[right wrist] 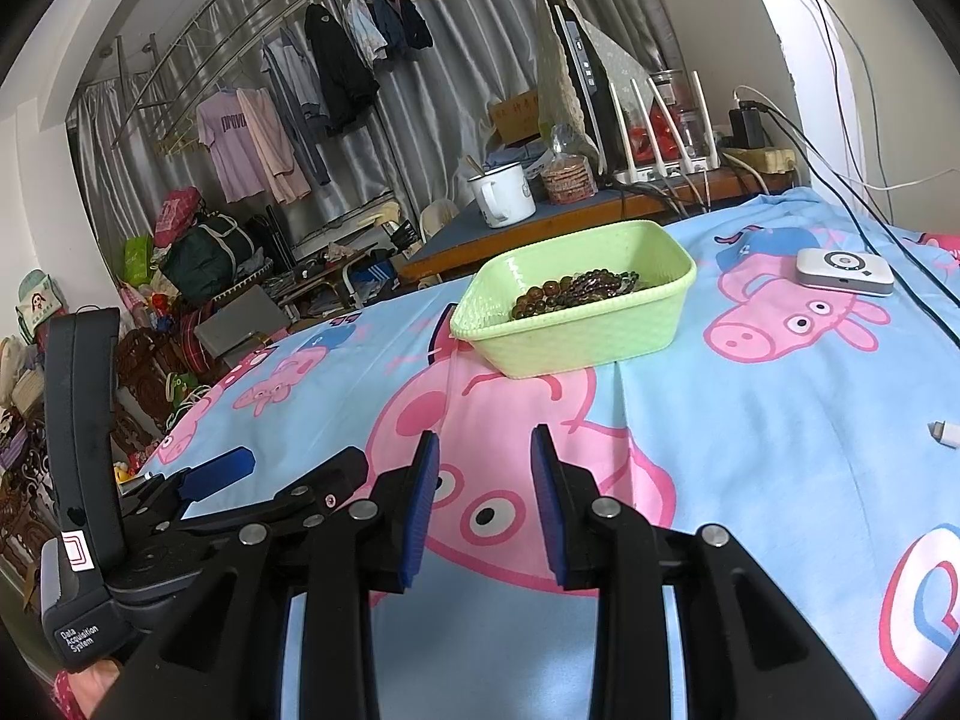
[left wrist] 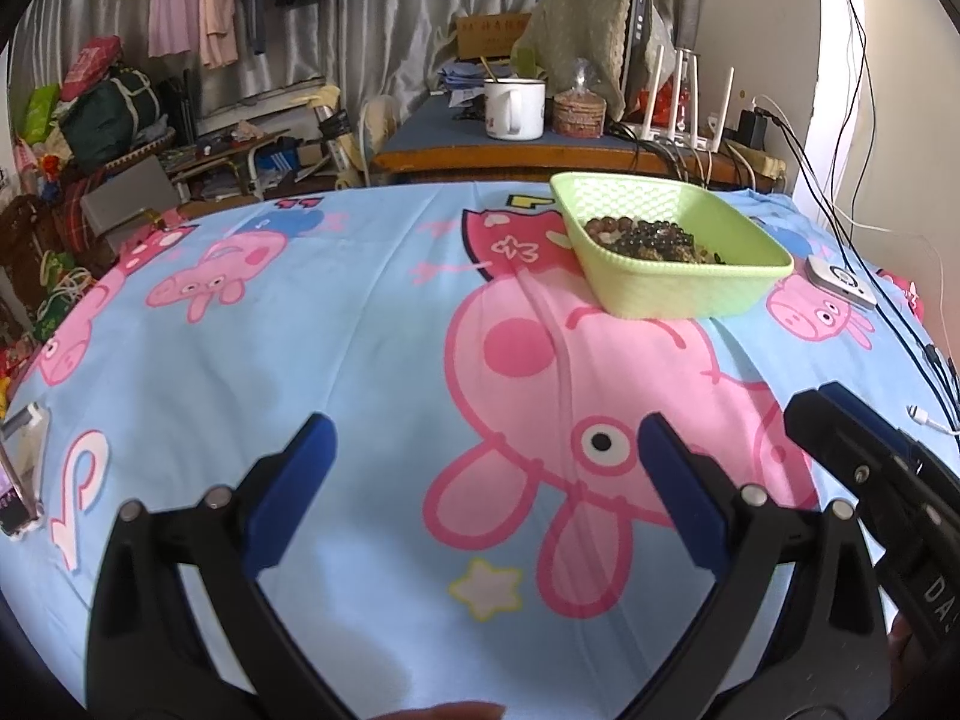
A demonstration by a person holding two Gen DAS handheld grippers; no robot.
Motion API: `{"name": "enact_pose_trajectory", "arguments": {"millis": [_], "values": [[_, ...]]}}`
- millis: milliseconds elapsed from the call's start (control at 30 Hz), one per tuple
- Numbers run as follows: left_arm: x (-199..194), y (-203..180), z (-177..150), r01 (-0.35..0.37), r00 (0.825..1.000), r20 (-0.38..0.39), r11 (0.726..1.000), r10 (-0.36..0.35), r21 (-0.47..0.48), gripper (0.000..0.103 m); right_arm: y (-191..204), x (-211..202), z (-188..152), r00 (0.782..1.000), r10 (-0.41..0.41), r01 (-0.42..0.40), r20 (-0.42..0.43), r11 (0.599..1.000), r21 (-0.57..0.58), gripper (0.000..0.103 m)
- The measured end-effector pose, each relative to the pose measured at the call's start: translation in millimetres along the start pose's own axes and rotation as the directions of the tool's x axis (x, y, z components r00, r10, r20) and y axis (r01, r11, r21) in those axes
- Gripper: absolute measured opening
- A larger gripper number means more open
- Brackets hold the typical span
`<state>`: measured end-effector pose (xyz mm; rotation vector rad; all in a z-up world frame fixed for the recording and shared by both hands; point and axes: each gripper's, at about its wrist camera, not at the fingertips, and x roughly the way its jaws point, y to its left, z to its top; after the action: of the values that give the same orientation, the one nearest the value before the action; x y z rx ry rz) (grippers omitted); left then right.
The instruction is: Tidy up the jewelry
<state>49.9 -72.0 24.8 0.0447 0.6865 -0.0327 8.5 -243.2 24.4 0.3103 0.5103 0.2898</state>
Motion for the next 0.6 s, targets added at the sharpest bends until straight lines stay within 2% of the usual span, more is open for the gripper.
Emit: {"name": "enact_pose_trajectory", "arguments": {"millis": [600], "values": [[3.2,-1.5,-2.9,0.004,1.000,-0.004,1.000,-0.004,0.004,0.096,0.6,1.9,-2.8,1.000,-0.001,0.001,-0.003,1.000,0.001,0.000]]}}
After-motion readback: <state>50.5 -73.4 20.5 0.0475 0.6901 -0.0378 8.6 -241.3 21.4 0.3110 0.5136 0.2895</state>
